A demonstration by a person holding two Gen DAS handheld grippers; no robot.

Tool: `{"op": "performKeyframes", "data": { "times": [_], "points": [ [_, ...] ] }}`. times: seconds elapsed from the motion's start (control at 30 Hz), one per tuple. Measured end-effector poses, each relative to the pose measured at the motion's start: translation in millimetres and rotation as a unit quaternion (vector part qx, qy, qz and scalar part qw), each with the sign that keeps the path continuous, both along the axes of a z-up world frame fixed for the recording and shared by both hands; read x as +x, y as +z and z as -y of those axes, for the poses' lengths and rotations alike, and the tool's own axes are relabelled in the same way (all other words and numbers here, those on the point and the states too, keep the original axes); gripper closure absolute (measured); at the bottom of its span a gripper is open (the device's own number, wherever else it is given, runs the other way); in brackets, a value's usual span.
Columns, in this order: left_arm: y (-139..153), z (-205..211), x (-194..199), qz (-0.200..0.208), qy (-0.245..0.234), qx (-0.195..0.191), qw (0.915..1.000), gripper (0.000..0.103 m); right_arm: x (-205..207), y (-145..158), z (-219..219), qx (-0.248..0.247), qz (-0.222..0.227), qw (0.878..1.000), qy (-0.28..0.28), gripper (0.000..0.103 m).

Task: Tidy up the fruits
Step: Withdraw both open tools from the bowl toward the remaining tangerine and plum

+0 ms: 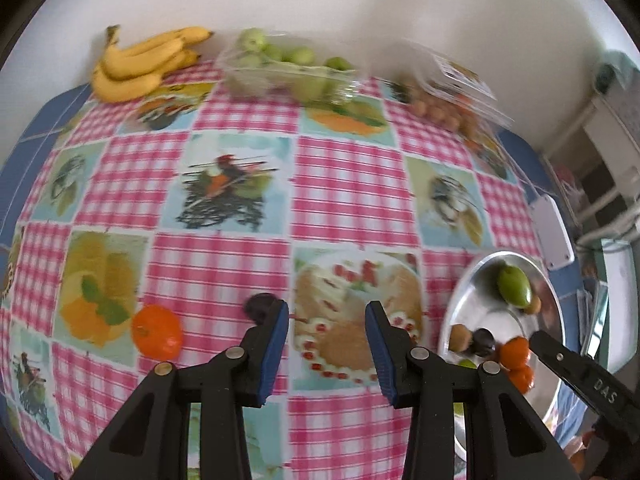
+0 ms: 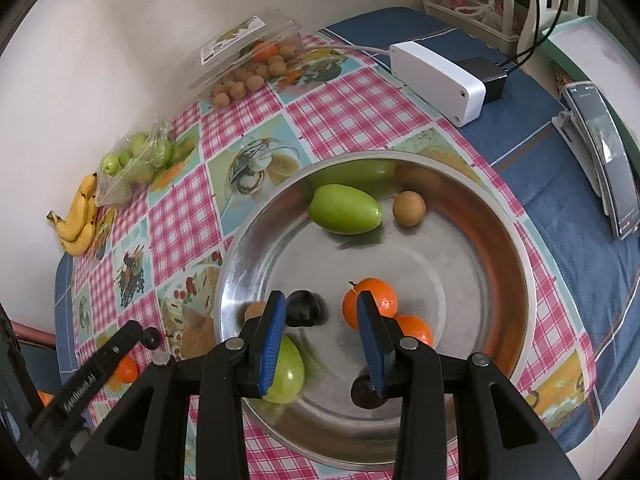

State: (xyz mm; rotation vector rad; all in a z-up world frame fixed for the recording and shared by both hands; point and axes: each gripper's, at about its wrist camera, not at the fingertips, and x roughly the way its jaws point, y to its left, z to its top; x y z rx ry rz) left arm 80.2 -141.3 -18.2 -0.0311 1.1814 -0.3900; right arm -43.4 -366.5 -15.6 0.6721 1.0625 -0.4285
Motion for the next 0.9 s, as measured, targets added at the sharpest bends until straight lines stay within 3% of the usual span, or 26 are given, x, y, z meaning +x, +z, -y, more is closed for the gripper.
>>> {"op": "performKeyframes", "data": {
  "times": [0.33, 0.43, 0.5, 0.53, 0.57, 0.73, 0.9],
  "points": [
    [-4.0, -15.3, 7.4, -0.011, 0.022, -0.005, 0.9997, 0.060, 4.9, 1.4, -6.9, -0.012, -0.003, 1.000, 0.011, 0.065],
    [-5.7, -13.6, 6.5, -0.013, 0.019, 0.000, 0.9997, 0.052, 5.3, 2.2, -8.8, -0.018, -0.004, 1.000, 0.013, 0.065],
    [-7.2, -12.9, 6.2, -0.015, 0.019, 0.003, 0.9997, 0.047, 6.5, 2.9, -10.5, -0.026, -0.007, 1.000, 0.015, 0.056],
    [-7.8, -12.8, 6.1, -0.016, 0.020, 0.005, 0.9997, 0.043, 7.2, 3.2, -11.3, -0.031, -0.007, 0.999, 0.016, 0.044],
    [-8.5, -12.9, 6.0, -0.017, 0.021, 0.008, 0.9996, 0.041, 7.7, 3.6, -11.7, -0.035, -0.008, 0.999, 0.018, 0.040],
    [-13.4, -14.1, 7.0, -0.021, 0.028, 0.027, 0.9990, 0.031, 11.2, 2.2, -13.8, -0.048, -0.016, 0.998, 0.025, 0.031],
    [-15.1, -14.9, 7.1, -0.024, 0.030, 0.028, 0.9989, 0.028, 12.1, -0.6, -14.4, -0.055, -0.025, 0.998, 0.026, 0.029]
  ]
}}
